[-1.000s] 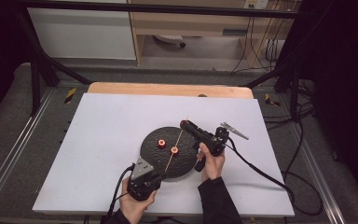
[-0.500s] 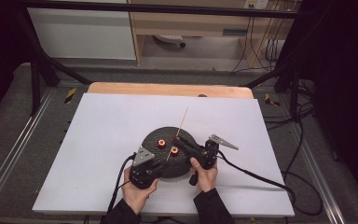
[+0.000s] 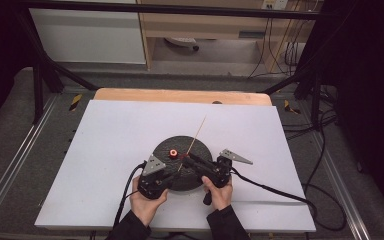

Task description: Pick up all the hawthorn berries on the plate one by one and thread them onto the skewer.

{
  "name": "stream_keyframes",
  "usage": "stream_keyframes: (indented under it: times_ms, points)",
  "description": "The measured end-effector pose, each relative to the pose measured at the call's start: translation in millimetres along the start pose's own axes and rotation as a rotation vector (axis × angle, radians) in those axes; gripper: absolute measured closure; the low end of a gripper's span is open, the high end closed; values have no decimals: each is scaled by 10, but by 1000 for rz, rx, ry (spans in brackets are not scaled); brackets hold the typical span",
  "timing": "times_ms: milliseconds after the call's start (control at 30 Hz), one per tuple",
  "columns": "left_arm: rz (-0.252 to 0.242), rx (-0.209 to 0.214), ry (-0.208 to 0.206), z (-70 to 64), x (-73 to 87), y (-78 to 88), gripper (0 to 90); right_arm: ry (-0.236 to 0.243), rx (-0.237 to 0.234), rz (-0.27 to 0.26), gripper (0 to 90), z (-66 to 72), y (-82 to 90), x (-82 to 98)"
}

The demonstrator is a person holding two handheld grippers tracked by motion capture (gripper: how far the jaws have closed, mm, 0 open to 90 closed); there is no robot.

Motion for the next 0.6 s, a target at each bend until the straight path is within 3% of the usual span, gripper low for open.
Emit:
stream_keyframes:
  times_ms: [267, 433, 600]
  points:
    - [29, -12, -23, 169, 149, 203, 885, 95, 73, 42, 338, -16, 81, -111]
    - [47, -47, -36, 307, 259, 348, 885, 133, 137, 141, 204, -122, 87, -126]
    - [78, -63, -53, 426, 376, 463, 884, 193, 203, 229, 158, -235, 84, -167]
Point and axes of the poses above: each handheld gripper's, and its own axes: y roughly backward along the jaws, x roughly out of its underside, z roughly to its left, the point moved 6 cm from there along -y, roughly forward along the jaws, and after that the axes turned 6 degrees about -y, right-handed, at the moved point
